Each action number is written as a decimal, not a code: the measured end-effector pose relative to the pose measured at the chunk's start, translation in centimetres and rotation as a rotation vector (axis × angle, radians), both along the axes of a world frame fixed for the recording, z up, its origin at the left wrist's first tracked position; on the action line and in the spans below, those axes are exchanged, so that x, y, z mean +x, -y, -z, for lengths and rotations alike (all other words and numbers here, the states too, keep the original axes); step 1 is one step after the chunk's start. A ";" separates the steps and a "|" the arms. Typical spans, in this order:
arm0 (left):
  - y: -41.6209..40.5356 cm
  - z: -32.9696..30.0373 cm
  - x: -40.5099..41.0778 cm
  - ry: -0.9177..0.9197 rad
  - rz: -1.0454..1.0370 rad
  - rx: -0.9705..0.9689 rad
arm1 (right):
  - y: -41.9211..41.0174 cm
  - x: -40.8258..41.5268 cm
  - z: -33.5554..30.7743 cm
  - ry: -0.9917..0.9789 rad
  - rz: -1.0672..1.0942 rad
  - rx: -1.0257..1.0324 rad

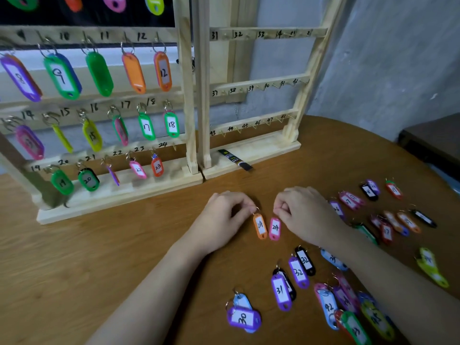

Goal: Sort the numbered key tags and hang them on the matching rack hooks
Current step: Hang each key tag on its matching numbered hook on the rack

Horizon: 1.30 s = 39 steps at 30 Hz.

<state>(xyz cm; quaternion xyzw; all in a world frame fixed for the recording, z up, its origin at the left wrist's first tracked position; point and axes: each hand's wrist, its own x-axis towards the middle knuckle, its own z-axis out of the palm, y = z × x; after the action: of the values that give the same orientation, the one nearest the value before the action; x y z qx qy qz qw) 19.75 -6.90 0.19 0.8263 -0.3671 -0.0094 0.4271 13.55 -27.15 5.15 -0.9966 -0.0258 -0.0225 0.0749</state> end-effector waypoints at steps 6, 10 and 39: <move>-3.0 -1.5 2.1 -0.023 -0.279 -0.232 | 0.5 -0.4 -0.5 -0.050 0.059 -0.058; -4.6 -2.0 2.9 0.050 -0.441 -0.340 | 0.3 -0.4 -0.3 -0.092 0.082 -0.023; -6.0 -2.1 3.4 0.129 -0.797 -0.455 | -2.6 -1.1 -1.6 -0.223 0.025 0.150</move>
<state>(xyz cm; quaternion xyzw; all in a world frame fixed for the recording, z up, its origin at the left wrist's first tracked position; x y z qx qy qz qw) 23.18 -0.93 2.31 0.7870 -0.0393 0.2877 0.5444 12.41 -24.50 6.73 -0.9848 -0.0032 0.0855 0.1512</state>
